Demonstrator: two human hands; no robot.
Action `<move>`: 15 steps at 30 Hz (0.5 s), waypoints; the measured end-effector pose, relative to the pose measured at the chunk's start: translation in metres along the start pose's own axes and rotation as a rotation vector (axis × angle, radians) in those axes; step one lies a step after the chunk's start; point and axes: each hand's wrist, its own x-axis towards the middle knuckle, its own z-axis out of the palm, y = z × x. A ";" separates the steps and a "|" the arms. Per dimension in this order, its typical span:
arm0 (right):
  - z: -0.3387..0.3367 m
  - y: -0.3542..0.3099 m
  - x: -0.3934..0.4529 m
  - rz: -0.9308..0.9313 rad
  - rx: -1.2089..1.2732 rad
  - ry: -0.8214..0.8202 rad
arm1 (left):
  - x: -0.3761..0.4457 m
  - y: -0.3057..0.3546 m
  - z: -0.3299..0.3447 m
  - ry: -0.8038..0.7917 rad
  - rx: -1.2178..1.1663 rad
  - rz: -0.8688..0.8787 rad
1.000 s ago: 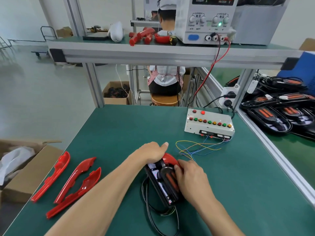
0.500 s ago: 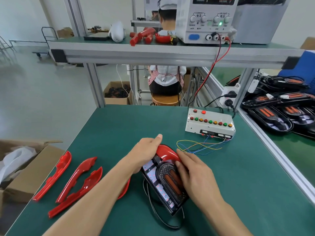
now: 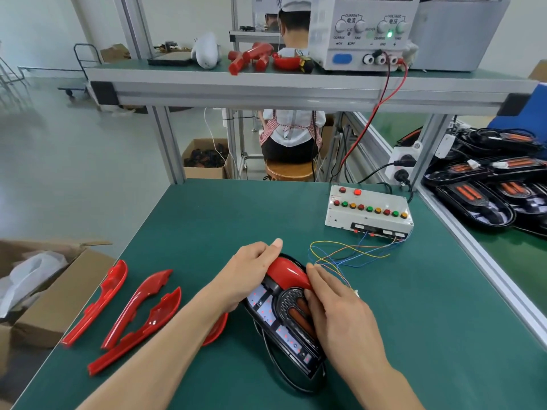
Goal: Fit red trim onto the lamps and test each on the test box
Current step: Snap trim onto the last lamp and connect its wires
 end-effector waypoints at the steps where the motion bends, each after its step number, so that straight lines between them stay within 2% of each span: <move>1: 0.000 0.000 0.001 0.014 0.000 -0.001 | -0.001 0.000 0.000 0.000 0.002 0.014; 6: -0.001 0.007 -0.002 0.088 0.061 -0.031 | -0.009 0.004 0.002 0.004 0.065 0.071; 12: -0.007 0.026 -0.011 0.240 0.363 -0.078 | -0.012 0.001 0.001 0.018 0.025 0.130; 15: -0.006 0.033 -0.024 0.345 0.526 -0.024 | -0.013 -0.001 -0.001 0.025 -0.021 0.118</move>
